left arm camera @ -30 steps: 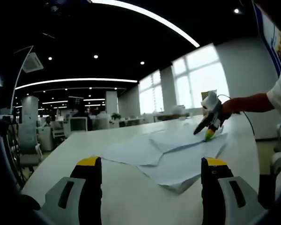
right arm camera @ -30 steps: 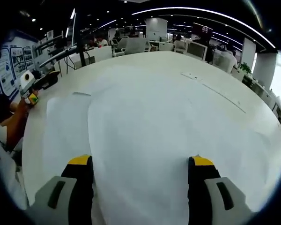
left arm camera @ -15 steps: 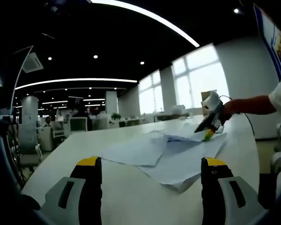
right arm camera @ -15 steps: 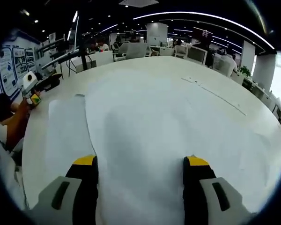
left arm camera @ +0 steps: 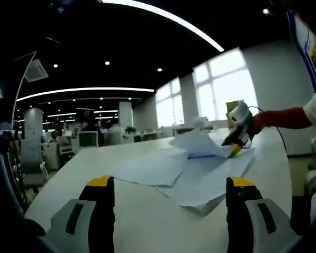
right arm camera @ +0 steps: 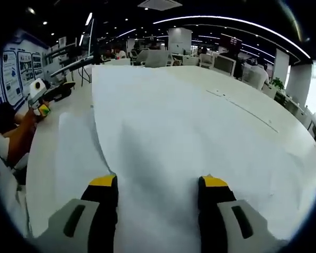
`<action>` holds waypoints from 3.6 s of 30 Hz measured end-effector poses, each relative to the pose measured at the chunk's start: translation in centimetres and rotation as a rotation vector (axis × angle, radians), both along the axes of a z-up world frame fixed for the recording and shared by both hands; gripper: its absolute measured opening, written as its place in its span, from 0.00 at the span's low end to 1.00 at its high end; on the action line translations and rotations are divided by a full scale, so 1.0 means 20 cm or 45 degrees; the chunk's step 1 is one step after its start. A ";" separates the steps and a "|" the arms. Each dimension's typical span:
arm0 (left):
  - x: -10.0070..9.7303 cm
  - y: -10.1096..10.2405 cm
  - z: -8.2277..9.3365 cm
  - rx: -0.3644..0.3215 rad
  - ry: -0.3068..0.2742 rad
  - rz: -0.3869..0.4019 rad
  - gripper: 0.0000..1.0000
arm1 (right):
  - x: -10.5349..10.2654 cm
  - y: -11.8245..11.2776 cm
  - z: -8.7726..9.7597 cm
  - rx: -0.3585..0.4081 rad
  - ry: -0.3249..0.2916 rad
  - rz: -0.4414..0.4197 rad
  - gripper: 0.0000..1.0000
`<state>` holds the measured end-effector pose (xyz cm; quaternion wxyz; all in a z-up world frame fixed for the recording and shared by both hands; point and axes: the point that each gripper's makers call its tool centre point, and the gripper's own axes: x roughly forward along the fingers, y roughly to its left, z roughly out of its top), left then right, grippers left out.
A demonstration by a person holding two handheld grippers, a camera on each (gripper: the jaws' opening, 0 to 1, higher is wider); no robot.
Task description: Organize the stack of printing papers by aligning and flattening the scattered papers on the table
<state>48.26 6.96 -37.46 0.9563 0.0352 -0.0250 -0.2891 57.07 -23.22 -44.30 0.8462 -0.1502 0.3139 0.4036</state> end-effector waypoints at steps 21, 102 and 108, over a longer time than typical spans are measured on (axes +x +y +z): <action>0.00 0.00 0.00 -0.002 0.007 -0.006 0.90 | 0.00 0.02 0.02 0.008 -0.015 0.034 0.50; 0.01 0.01 0.00 -0.071 0.049 -0.010 0.88 | -0.21 0.05 0.95 0.661 -0.022 -0.037 0.00; 0.01 0.02 0.02 -0.123 0.065 -0.017 0.89 | -0.23 0.10 1.04 0.726 -0.008 0.002 0.00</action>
